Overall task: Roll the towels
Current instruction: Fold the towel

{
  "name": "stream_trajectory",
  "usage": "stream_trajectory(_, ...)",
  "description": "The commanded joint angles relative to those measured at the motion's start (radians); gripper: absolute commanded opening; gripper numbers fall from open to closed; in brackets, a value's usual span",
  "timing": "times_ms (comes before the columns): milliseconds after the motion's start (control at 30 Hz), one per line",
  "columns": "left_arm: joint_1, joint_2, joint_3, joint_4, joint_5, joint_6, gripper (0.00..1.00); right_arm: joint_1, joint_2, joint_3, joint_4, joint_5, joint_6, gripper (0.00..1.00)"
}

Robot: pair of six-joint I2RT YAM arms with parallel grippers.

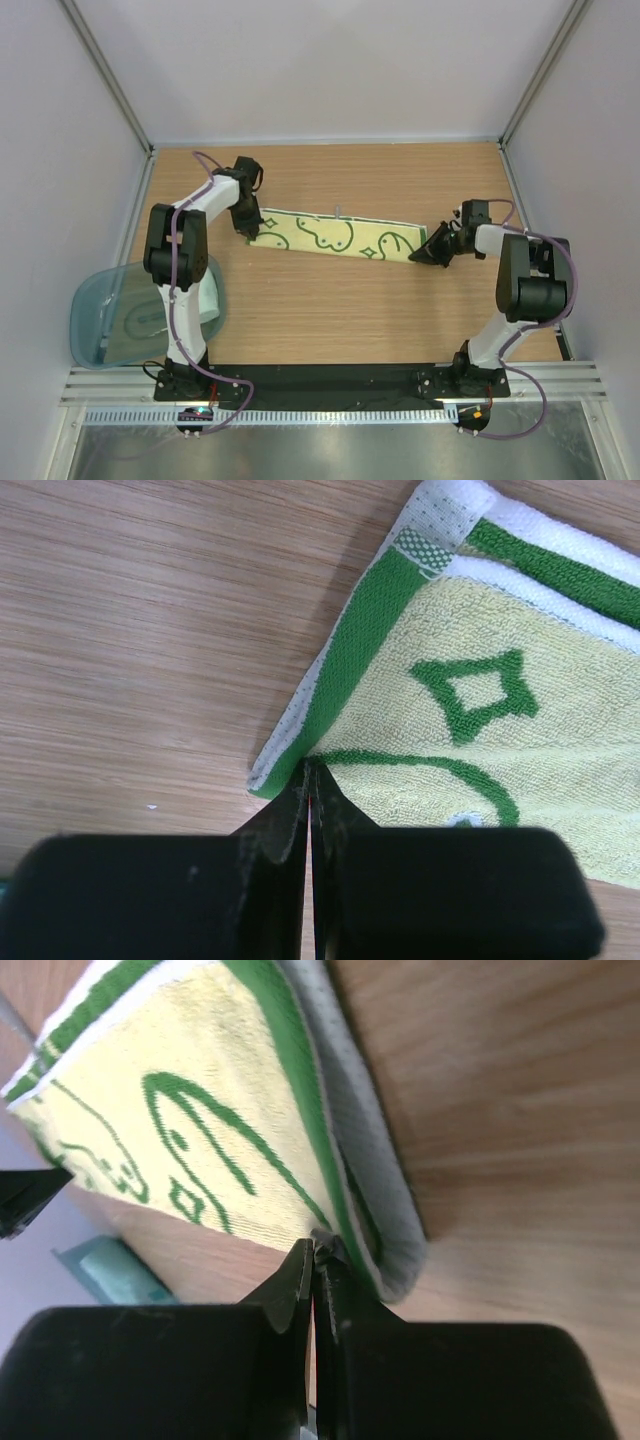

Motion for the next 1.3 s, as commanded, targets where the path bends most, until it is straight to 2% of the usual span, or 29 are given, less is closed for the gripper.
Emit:
stream_trajectory(0,0.004,-0.003,0.036,-0.026,0.015,-0.006,0.0,0.003,-0.086,0.041,-0.21,0.233,-0.068,0.01)
stream_trajectory(100,0.004,-0.027,0.038,-0.027,0.034,-0.012,0.0,0.003,-0.16,0.052,-0.269,0.34,-0.062,0.02)
stream_trajectory(167,0.002,-0.047,0.038,-0.029,0.039,-0.013,0.01,0.003,-0.214,0.049,-0.293,0.376,-0.06,0.12)
stream_trajectory(200,0.002,-0.068,0.039,-0.027,0.04,-0.012,0.09,0.003,-0.264,0.046,-0.305,0.391,-0.06,0.21)
stream_trajectory(233,0.002,-0.078,0.041,-0.027,0.043,-0.01,0.15,0.003,-0.286,0.043,-0.316,0.402,-0.062,0.36)
stream_trajectory(267,0.004,-0.088,0.041,-0.026,0.046,-0.007,0.21,0.003,-0.303,0.04,-0.332,0.4,-0.063,0.42)
stream_trajectory(300,0.002,-0.098,0.042,-0.027,0.049,-0.006,0.27,0.003,-0.323,0.033,-0.341,0.403,-0.068,0.47)
stream_trajectory(333,0.004,-0.114,0.044,-0.029,0.052,-0.007,0.4,0.003,-0.349,0.029,-0.35,0.403,-0.066,0.51)
stream_trajectory(400,0.002,-0.133,0.044,-0.032,0.065,-0.009,0.49,0.003,-0.378,0.007,-0.347,0.376,-0.054,0.54)
stream_trajectory(500,0.001,-0.174,0.035,-0.036,0.098,-0.006,0.58,0.003,-0.386,-0.014,-0.327,0.354,-0.04,0.55)
stream_trajectory(600,0.002,-0.22,0.016,-0.05,0.085,0.025,0.71,0.003,-0.364,-0.01,-0.319,0.35,-0.039,0.55)
stream_trajectory(733,0.002,-0.292,-0.031,-0.067,0.046,0.065,0.77,0.003,-0.318,0.001,-0.301,0.344,-0.042,0.54)
stream_trajectory(933,0.004,-0.38,-0.123,-0.043,0.036,0.106,0.79,0.003,-0.242,0.0,-0.224,0.334,-0.033,0.5)
stream_trajectory(1100,0.004,-0.386,-0.146,-0.038,0.026,0.117,0.78,0.003,-0.179,0.0,-0.166,0.312,-0.029,0.47)
stream_trajectory(1267,0.005,-0.368,-0.156,-0.029,0.039,0.114,0.78,0.003,-0.133,0.006,-0.134,0.31,-0.029,0.39)
